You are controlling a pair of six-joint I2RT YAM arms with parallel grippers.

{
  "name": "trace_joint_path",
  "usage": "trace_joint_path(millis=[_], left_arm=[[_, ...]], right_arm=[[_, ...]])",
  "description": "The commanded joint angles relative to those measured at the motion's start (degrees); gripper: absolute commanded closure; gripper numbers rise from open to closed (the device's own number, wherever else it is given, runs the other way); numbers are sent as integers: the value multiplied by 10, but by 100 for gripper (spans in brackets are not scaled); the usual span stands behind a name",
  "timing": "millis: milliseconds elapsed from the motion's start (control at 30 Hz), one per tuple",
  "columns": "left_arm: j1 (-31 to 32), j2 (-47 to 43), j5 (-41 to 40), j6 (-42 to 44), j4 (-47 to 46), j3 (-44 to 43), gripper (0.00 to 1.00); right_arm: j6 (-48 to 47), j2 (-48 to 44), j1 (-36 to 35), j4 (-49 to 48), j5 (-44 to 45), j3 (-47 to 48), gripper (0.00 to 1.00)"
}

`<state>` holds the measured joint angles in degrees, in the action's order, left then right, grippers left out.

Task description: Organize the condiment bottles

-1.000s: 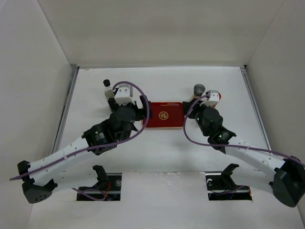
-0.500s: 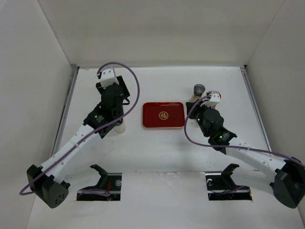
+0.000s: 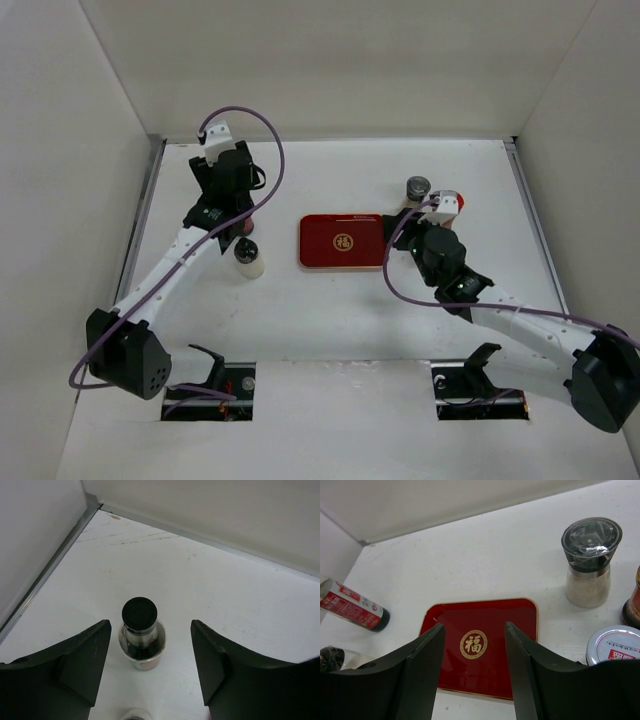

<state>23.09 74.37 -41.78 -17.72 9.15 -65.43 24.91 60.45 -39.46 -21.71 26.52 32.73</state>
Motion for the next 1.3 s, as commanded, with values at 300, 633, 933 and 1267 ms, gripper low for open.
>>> trace_joint_path(millis=[300,633,933,1267], left_arm=[[-47,53,29,1,-33,-32,44],[-56,80,26,-6,-37,-46,73],[-10,-2,3,4,-69,-45,87],[98,-12,39,15,-86,-88,87]], right_arm=[[-14,28,-22,-47,-10,17,41],[-14,23,-22,-44,-10,15,41],[-14,37,-22,-42,-10,21,41],[-11,23,-19,-50,-6,9,36]])
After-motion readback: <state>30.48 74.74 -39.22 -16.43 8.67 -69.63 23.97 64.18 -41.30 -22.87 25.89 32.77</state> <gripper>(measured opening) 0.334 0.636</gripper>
